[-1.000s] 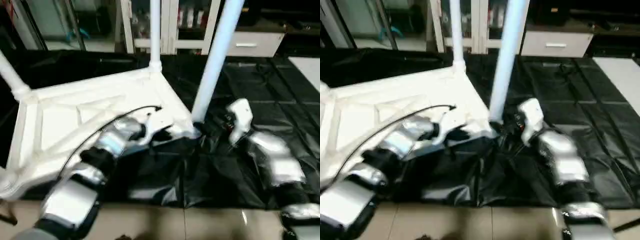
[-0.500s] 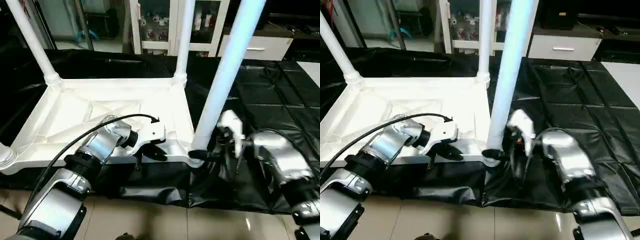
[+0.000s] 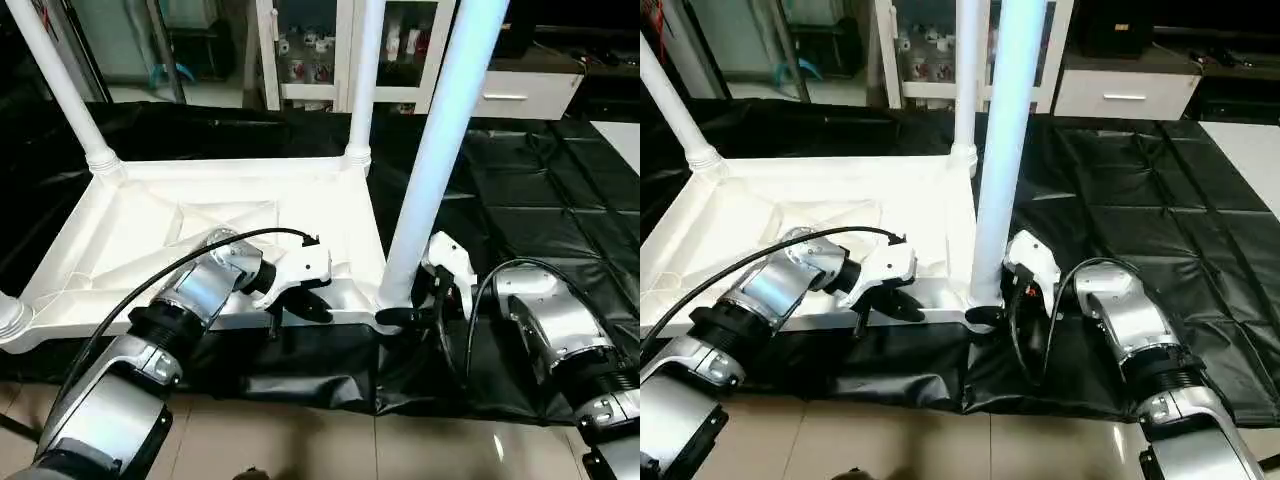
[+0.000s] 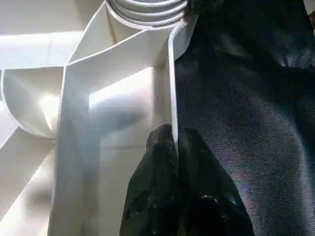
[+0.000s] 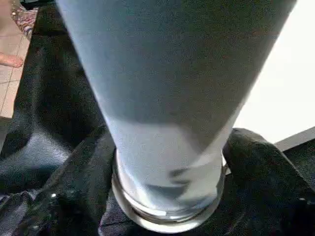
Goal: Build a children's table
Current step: Rotate leg to tighten
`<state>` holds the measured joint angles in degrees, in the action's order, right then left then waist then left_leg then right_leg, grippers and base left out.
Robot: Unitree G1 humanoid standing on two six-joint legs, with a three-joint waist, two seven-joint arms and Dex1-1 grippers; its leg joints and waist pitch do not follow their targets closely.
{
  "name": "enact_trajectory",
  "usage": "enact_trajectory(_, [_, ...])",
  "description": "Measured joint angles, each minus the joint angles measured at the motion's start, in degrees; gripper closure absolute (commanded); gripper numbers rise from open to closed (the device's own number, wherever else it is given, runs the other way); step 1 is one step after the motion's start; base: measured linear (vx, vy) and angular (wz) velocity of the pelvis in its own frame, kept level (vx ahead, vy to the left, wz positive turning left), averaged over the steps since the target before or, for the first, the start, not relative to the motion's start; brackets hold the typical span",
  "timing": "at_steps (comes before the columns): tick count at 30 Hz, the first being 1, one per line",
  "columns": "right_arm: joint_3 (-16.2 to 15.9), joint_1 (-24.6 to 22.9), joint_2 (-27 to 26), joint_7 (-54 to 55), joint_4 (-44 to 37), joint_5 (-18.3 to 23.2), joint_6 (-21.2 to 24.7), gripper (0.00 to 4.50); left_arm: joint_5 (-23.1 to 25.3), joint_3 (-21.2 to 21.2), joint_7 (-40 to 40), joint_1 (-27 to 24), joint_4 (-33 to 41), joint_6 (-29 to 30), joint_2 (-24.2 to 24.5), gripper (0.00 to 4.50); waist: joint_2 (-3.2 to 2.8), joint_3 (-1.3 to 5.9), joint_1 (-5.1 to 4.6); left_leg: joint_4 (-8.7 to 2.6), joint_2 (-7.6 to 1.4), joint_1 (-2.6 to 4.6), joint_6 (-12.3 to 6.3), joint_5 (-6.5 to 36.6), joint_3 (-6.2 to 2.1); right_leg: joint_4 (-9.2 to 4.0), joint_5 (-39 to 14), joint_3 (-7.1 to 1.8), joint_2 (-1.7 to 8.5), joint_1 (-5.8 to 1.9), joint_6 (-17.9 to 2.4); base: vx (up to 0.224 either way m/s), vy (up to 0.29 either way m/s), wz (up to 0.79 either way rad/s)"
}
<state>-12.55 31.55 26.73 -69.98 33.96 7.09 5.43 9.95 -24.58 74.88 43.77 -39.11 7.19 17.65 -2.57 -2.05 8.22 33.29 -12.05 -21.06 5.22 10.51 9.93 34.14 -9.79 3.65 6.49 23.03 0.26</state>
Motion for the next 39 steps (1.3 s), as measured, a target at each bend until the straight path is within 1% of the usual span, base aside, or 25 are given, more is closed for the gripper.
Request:
enact_trajectory(2, [-0.01,0.00,0.01,-0.17,0.00,0.00,-0.03,1.50,0.10,-0.03,-0.18,0.00,-0.02,-0.06,-0.06,4.50,-0.05,0.01,-0.01,0.00,0.00,0.00,0.00,0.00,-0.01,0.01,0.01,0.00,0.00,0.00,-0.01,0.000,0.000,0.00])
enact_trajectory(3, [-0.01,-0.01,0.02,-0.23,0.10,0.00,-0.21,1.50,0.19,-0.03,-0.19,0.02,-0.12,-0.16,-0.12,4.50,-0.08,0.02,0.00,0.00,0.00,0.00,0.00,0.00,-0.02,0.01,0.01,0.01,0.00,-0.01,-0.01,0.000,0.000,0.00])
enact_trajectory(6, [-0.01,-0.09,0.04,-0.35,0.35,-0.06,-0.87,1.73,0.24,-0.03,-0.20,0.09,-0.50,-0.40,-0.25,4.50,-0.23,0.11,0.02,0.00,0.02,0.00,0.00,0.00,-0.02,0.00,0.00,0.00,0.00,-0.03,-0.01,0.000,0.000,0.00])
enact_trajectory(18, [0.34,-0.65,-0.07,-0.42,0.14,0.03,-1.03,1.81,0.26,-0.07,-0.21,0.00,-0.50,-0.38,-0.32,4.50,-0.39,0.22,0.03,0.00,0.02,0.00,0.00,0.00,-0.03,-0.04,0.00,0.01,0.01,-0.06,0.00,0.000,0.000,0.00])
enact_trajectory(20, [1.42,-0.95,-1.19,0.86,0.65,0.28,-0.58,1.81,0.23,0.08,-0.89,-0.07,-0.55,-0.06,-0.37,4.50,-0.37,0.23,-0.04,0.00,0.02,0.02,0.00,0.00,-0.03,-0.03,0.00,0.00,0.01,-0.08,0.00,0.000,0.000,0.00])
enact_trajectory(22, [4.43,-0.77,-3.99,7.18,3.41,0.73,0.30,1.82,0.47,1.93,-5.78,0.12,-2.57,0.40,-1.97,4.50,-0.36,0.27,-0.34,0.02,0.03,0.11,0.00,0.00,-0.03,0.02,0.03,-0.03,0.01,-0.15,-0.03,0.000,0.000,0.00])
enact_trajectory(23, [6.05,-0.44,-5.81,12.00,4.68,0.81,0.84,1.82,0.90,2.75,-9.22,0.92,-4.45,0.62,-3.13,4.50,-0.32,0.27,-0.65,0.01,0.06,0.14,0.00,0.00,-0.04,0.01,0.04,-0.03,0.01,-0.15,-0.05,0.000,0.000,0.00])
enact_trajectory(26, [9.10,-0.41,-9.46,22.10,5.64,1.25,2.23,1.83,1.00,4.68,-16.01,2.40,-8.39,1.62,-6.33,4.50,-0.32,0.27,-1.62,-0.04,0.12,0.14,0.00,0.00,-0.07,-0.09,-0.02,-0.11,0.02,-0.15,0.06,0.000,0.000,0.00])
enact_trajectory(28, [11.06,-0.46,-12.28,28.68,6.31,1.28,2.38,1.83,0.96,5.44,-19.65,3.60,-10.83,1.90,-8.02,4.50,-0.05,0.25,-1.95,-0.07,0.14,0.13,0.00,0.00,-0.12,-0.09,-0.19,-0.12,0.01,-0.14,0.34,0.000,0.000,0.00])
enact_trajectory(29, [12.46,-0.42,-14.52,34.18,7.17,1.26,1.49,1.83,0.97,5.78,-22.53,4.26,-12.24,2.10,-9.15,4.50,0.14,0.27,-2.10,-0.10,0.13,0.11,0.02,-0.01,-0.14,-0.10,-0.19,-0.10,0.00,-0.10,0.34,0.000,0.000,0.00])
enact_trajectory(31, [13.64,-0.17,-16.71,40.22,8.13,1.16,0.28,1.83,0.95,6.31,-25.72,4.76,-13.64,2.08,-10.65,4.50,0.20,0.28,-2.46,-0.12,0.15,0.10,0.03,-0.02,-0.16,-0.14,-0.19,-0.11,0.01,-0.11,0.35,0.000,0.000,0.00])
enact_trajectory(32, [14.83,0.65,-18.70,45.12,9.71,0.67,-0.97,1.83,1.01,6.81,-28.58,5.44,-15.18,1.98,-11.91,4.50,0.33,0.25,-2.69,-0.13,0.15,0.10,0.03,-0.02,-0.15,-0.14,-0.19,-0.11,0.01,-0.10,0.35,0.000,0.000,0.00])
enact_trajectory(34, [15.57,2.00,-20.41,50.54,11.66,-0.06,-2.23,1.83,1.04,7.15,-31.69,6.39,-17.00,1.88,-13.23,4.50,0.48,0.19,-3.04,-0.15,0.16,0.06,0.03,-0.02,-0.18,-0.20,-0.19,-0.10,0.01,-0.06,0.35,0.000,0.000,0.00])
enact_trajectory(37, [17.24,4.69,-24.15,63.25,16.07,-1.44,-5.99,1.83,1.18,8.30,-38.87,7.68,-20.17,1.09,-16.04,4.50,0.70,0.11,-3.00,-0.20,0.18,-0.01,0.03,-0.02,-0.16,-0.22,-0.19,-0.11,0.02,-0.02,0.34,0.000,0.000,0.00])
enact_trajectory(39, [17.90,6.21,-26.30,70.75,18.62,-2.45,-8.61,1.83,1.14,8.58,-41.46,8.13,-21.40,0.27,-17.27,4.50,0.75,0.07,-2.92,-0.24,0.19,-0.08,0.03,-0.02,-0.13,-0.24,-0.06,-0.12,0.03,0.02,0.13,0.000,0.000,0.00])
